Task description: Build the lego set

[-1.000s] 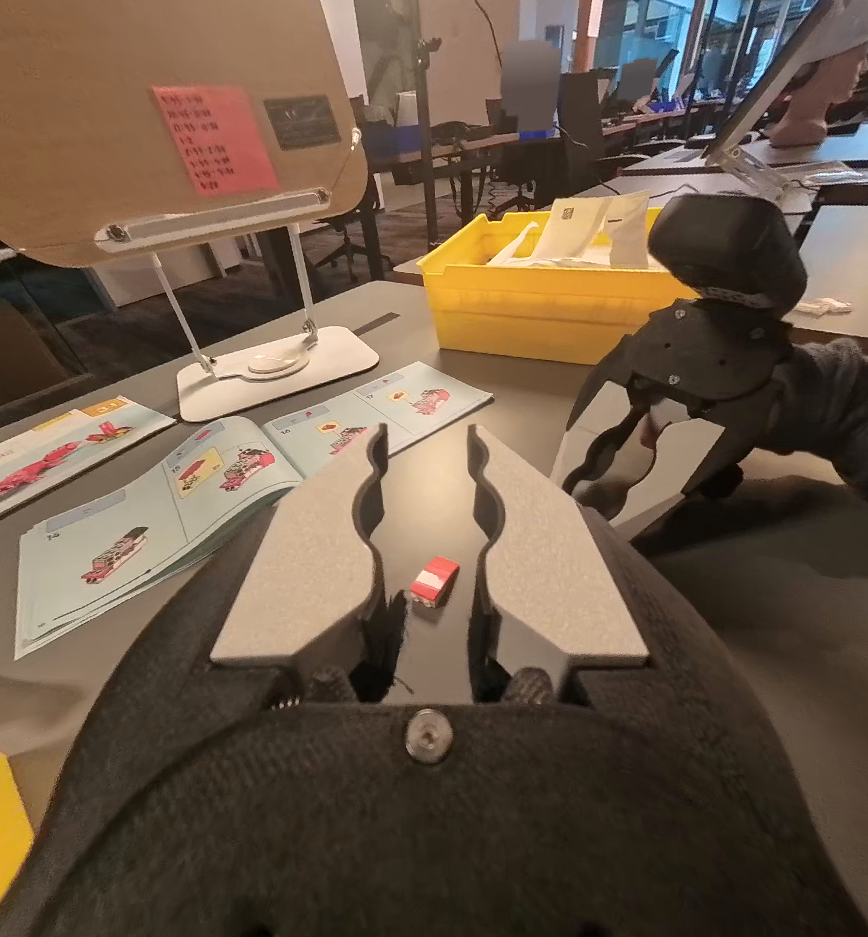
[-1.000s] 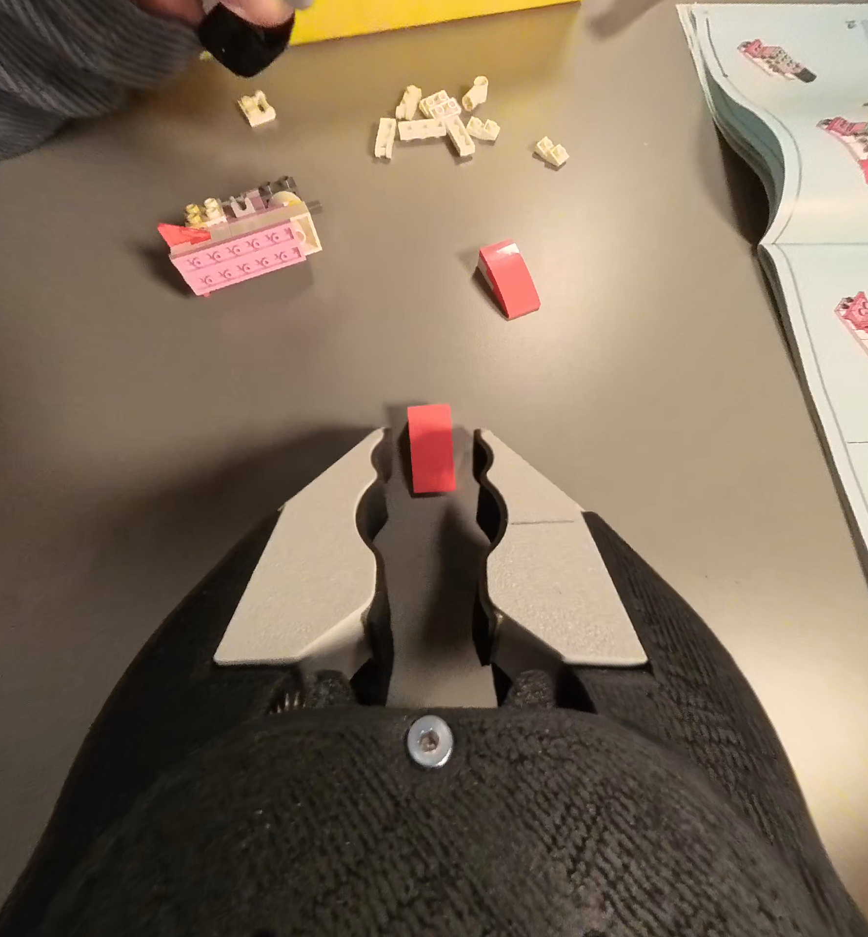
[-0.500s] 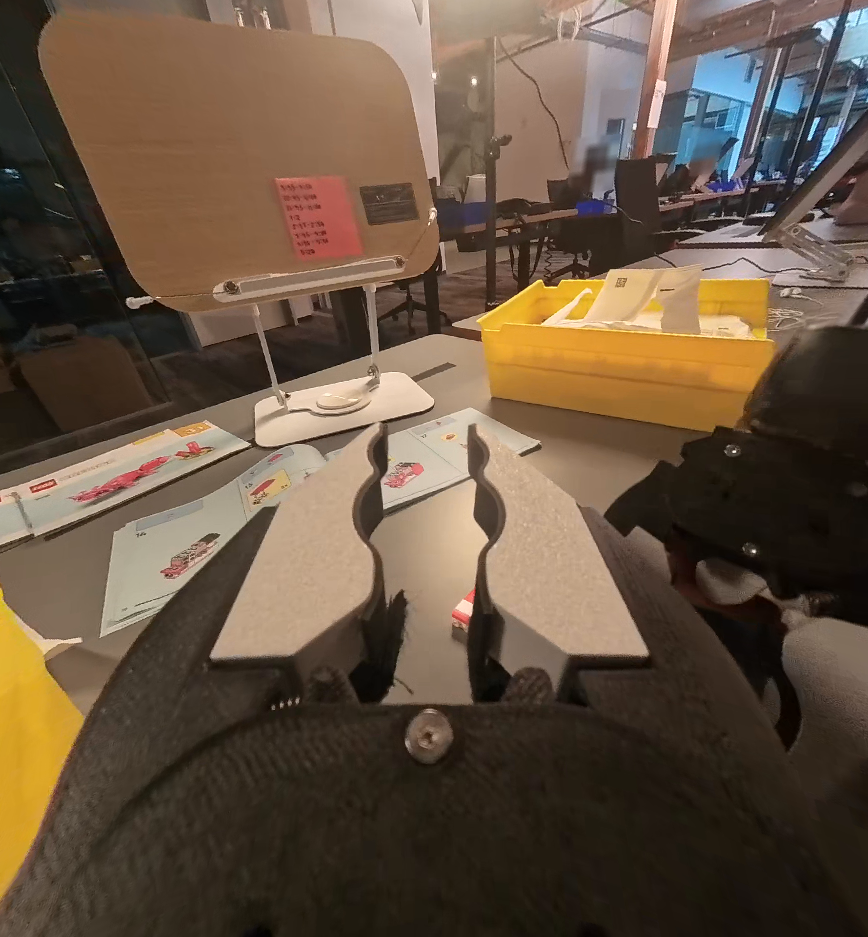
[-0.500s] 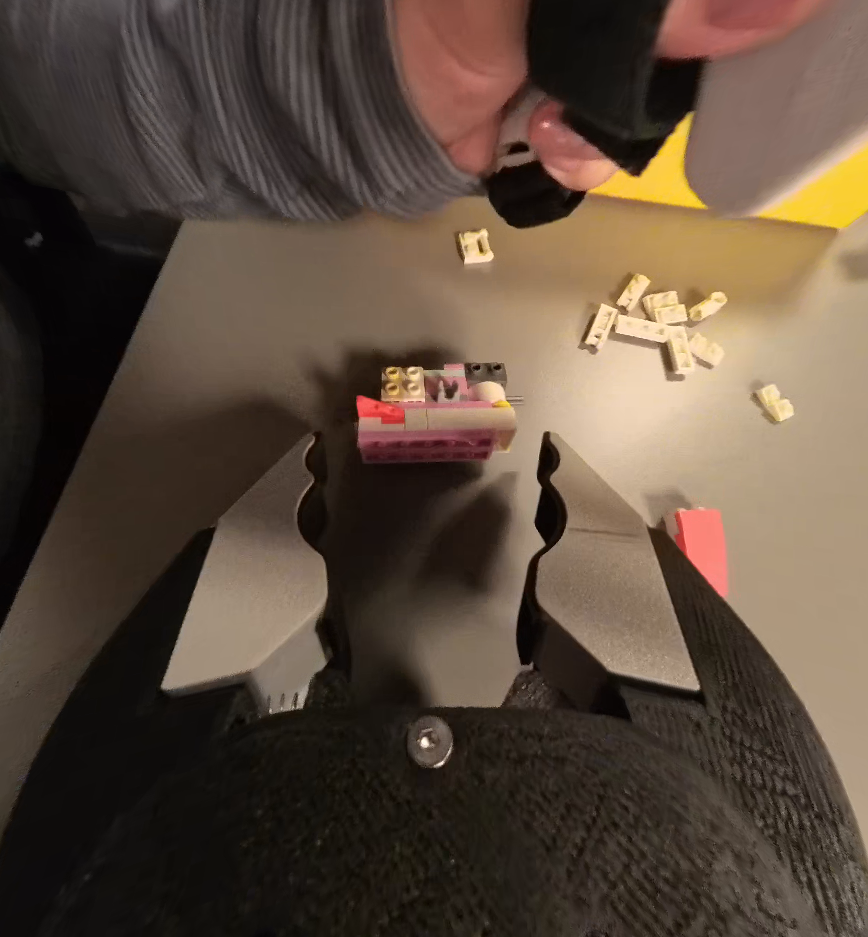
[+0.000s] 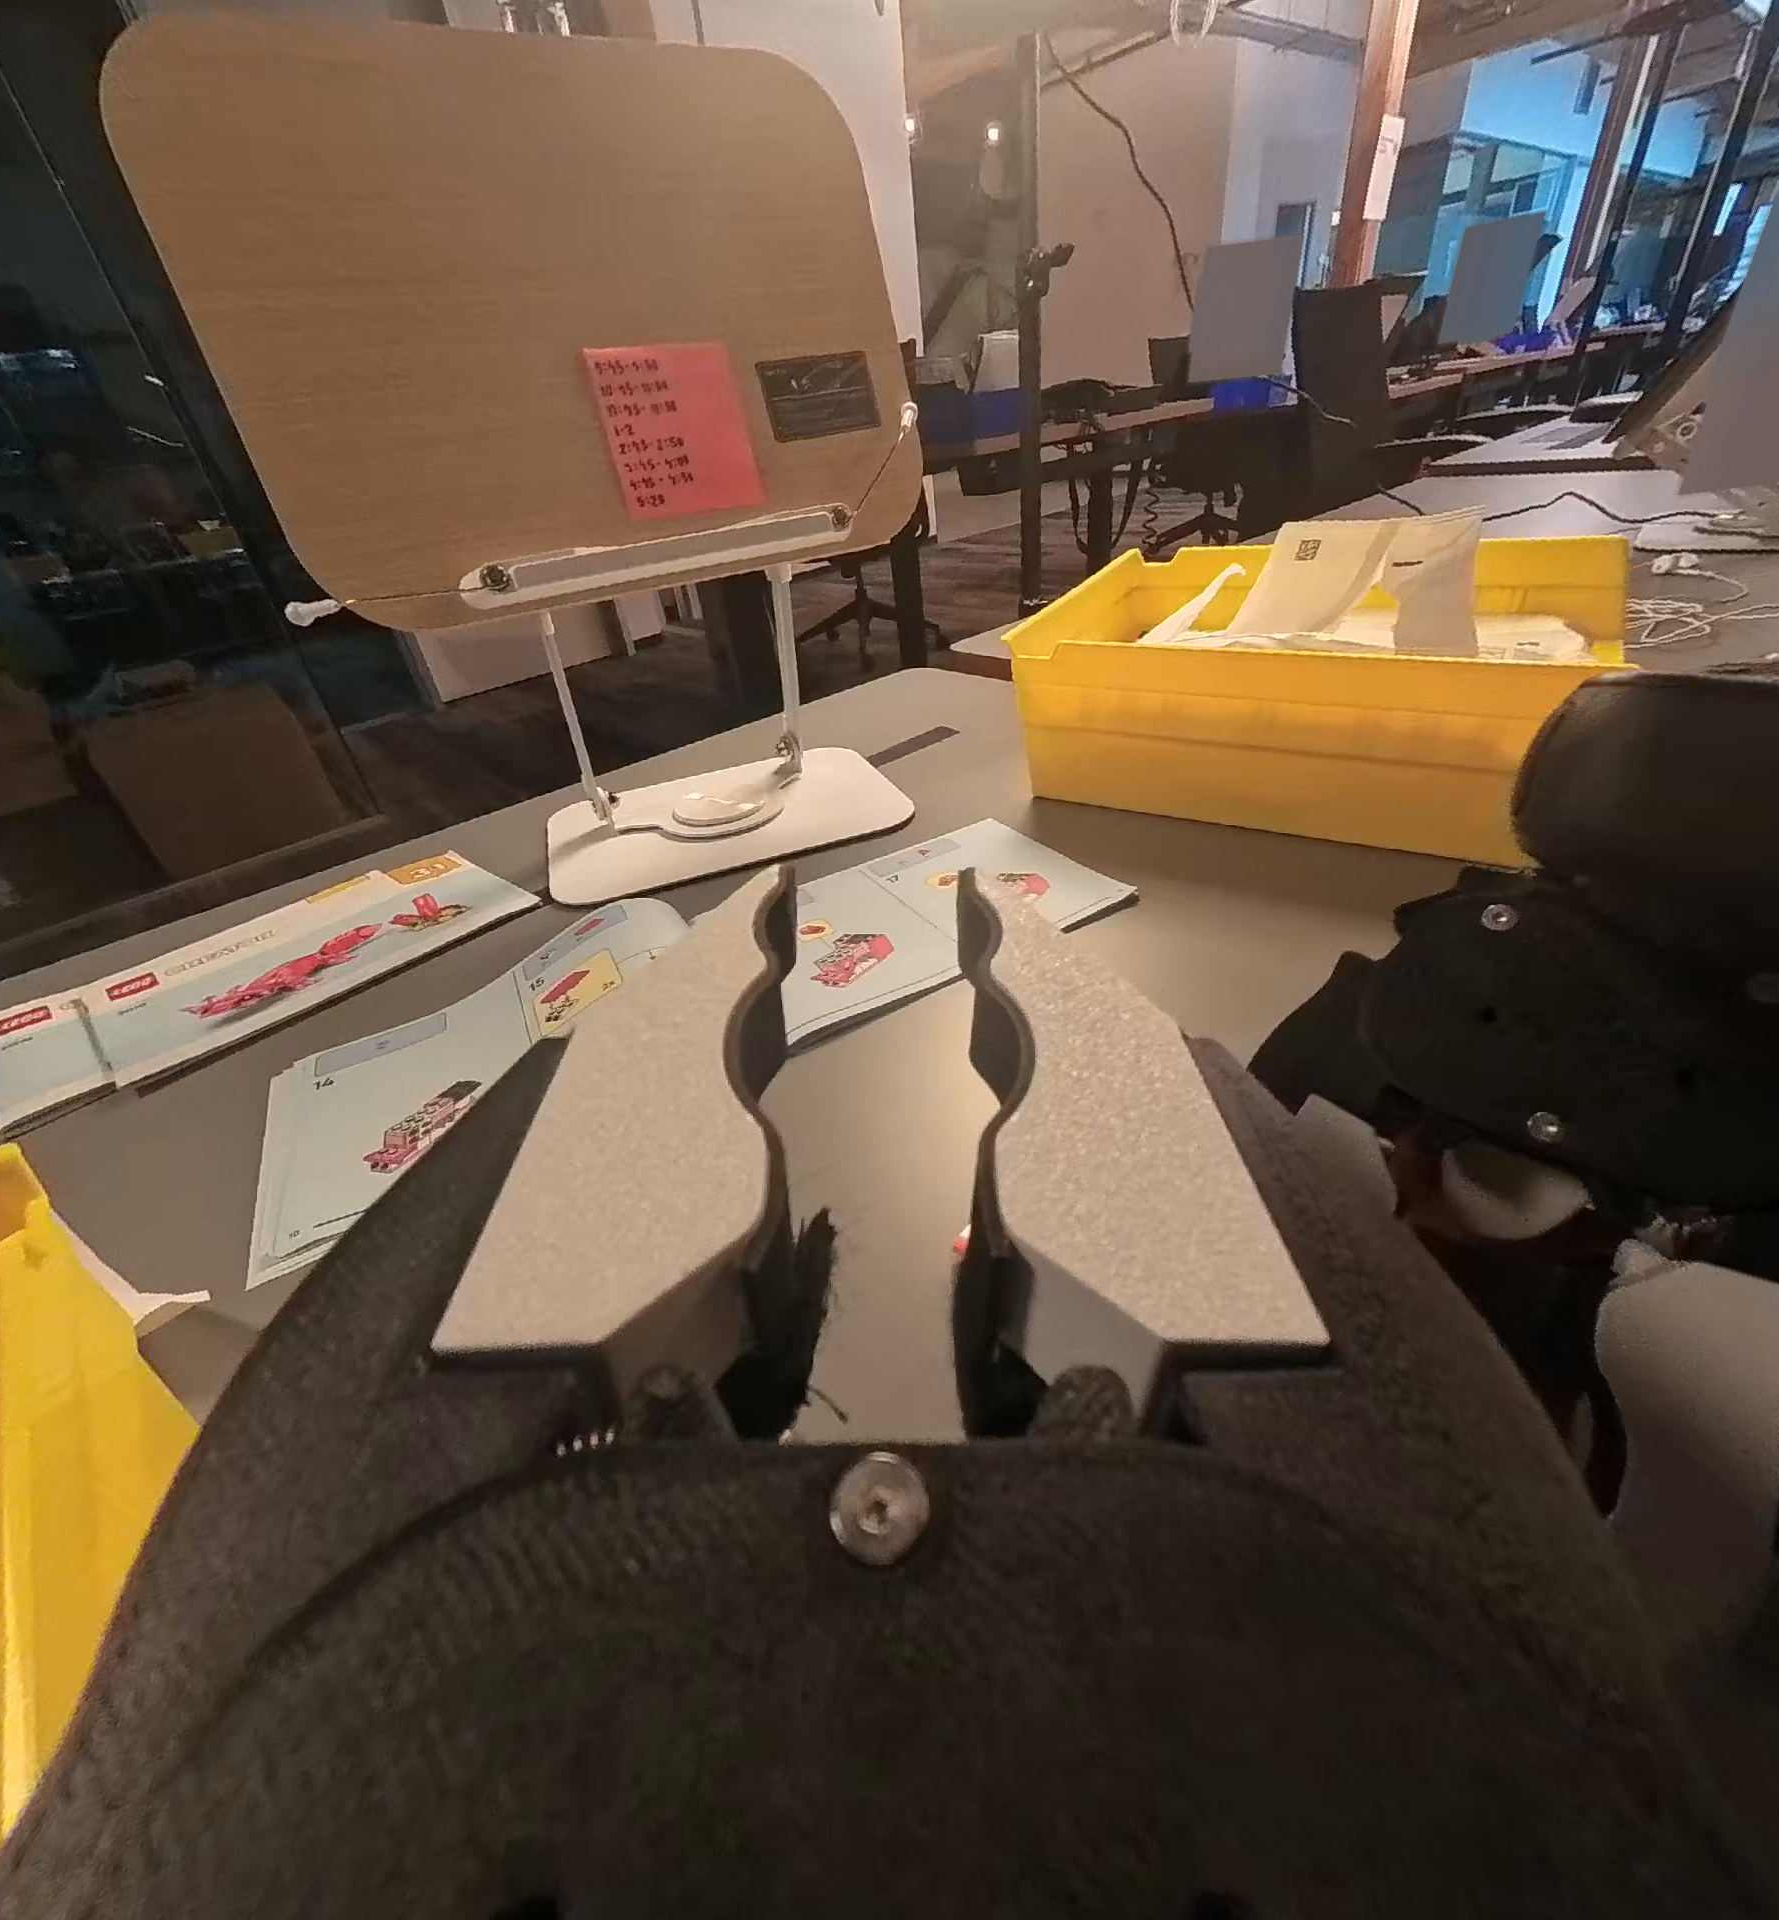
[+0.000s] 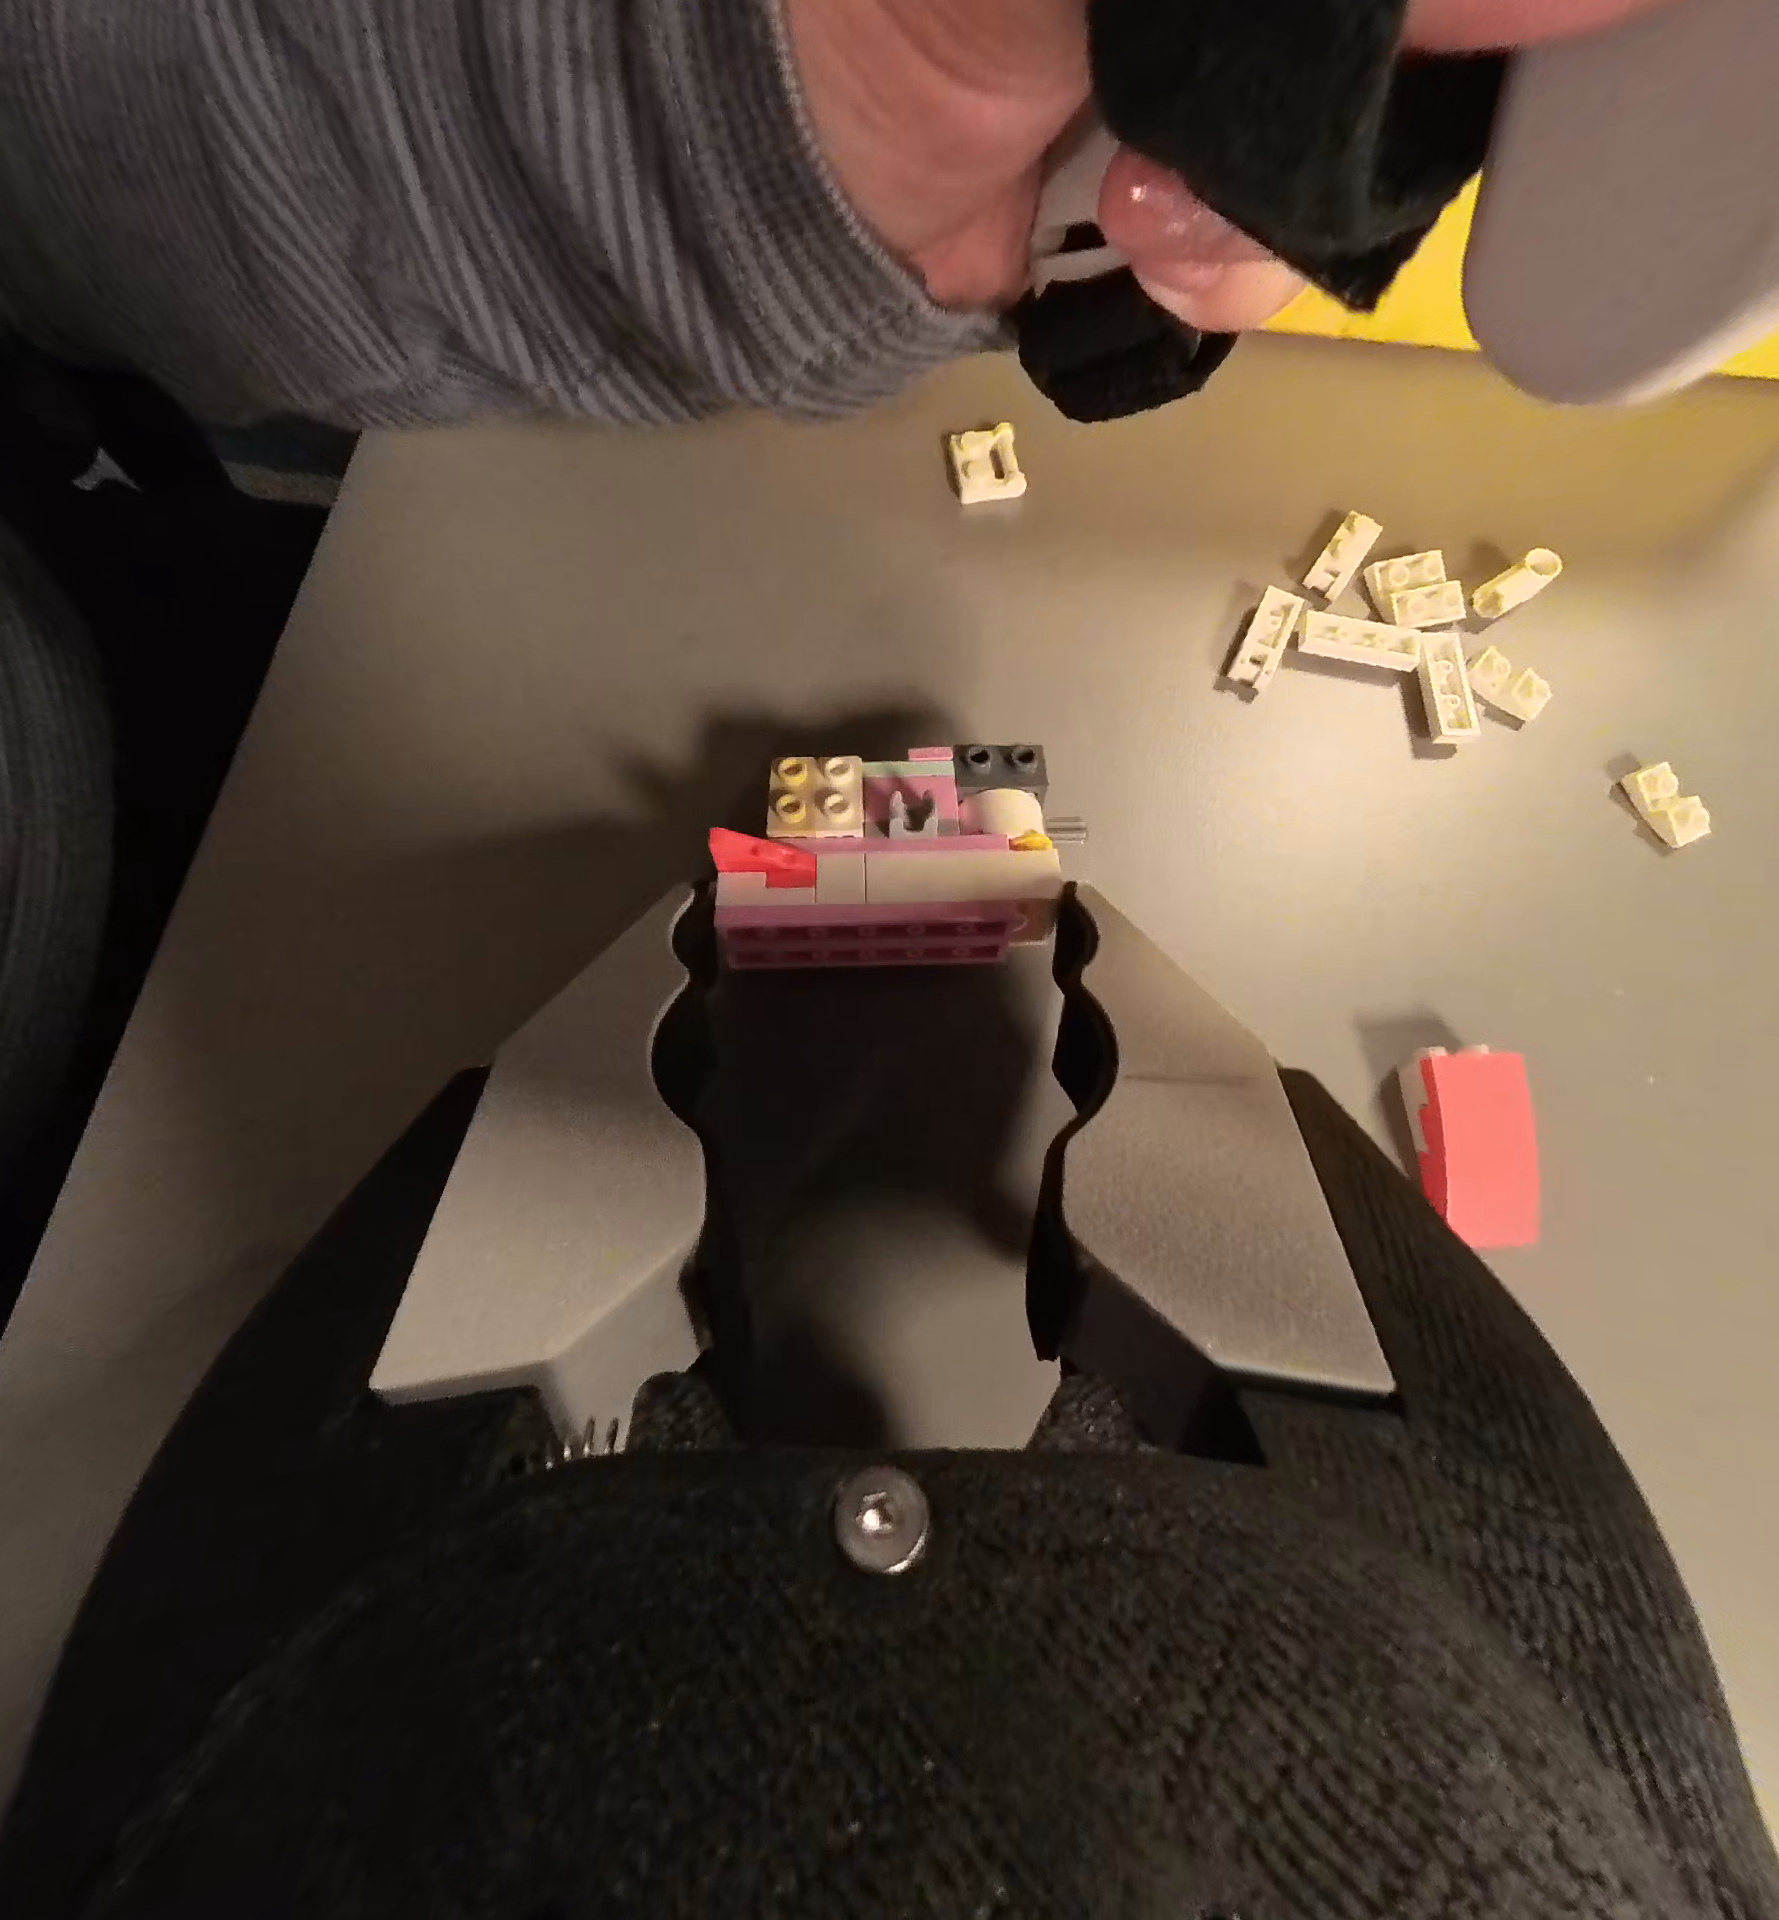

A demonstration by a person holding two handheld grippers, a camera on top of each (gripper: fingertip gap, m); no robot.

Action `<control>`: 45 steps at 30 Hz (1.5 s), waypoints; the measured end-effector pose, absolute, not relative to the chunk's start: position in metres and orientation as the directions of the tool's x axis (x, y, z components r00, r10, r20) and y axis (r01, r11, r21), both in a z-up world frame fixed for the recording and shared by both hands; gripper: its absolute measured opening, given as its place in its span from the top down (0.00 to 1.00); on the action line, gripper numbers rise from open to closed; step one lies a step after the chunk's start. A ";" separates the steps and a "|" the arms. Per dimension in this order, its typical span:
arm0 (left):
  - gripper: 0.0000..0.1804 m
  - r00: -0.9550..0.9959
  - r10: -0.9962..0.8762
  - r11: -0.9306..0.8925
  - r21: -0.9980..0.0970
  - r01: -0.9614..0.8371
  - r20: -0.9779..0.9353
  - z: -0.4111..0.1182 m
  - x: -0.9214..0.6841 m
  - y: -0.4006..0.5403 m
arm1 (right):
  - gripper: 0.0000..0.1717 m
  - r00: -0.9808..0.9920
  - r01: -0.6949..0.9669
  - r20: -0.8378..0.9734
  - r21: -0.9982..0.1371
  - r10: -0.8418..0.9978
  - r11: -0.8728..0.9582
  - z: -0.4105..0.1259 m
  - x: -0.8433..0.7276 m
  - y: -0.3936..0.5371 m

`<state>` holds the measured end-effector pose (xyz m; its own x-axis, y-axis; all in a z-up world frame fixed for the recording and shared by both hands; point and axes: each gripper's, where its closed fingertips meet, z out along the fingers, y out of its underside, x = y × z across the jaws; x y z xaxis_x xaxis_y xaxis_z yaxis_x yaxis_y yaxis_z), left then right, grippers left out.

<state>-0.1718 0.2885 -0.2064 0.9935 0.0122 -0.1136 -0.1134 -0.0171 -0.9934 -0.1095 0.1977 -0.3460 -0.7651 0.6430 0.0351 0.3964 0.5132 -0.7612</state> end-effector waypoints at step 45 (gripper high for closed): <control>0.85 0.988 0.003 -0.054 -0.987 -0.152 -0.153 -0.217 -0.172 0.293 | 0.62 -0.626 0.310 0.096 -0.880 0.774 0.359 -0.308 -0.105 0.246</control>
<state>-0.1718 0.2928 -0.2167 0.9883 0.0031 -0.1527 -0.1523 -0.0540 -0.9869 -0.1053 0.2462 -0.3084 -0.6257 0.7742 0.0957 0.3098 0.3592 -0.8803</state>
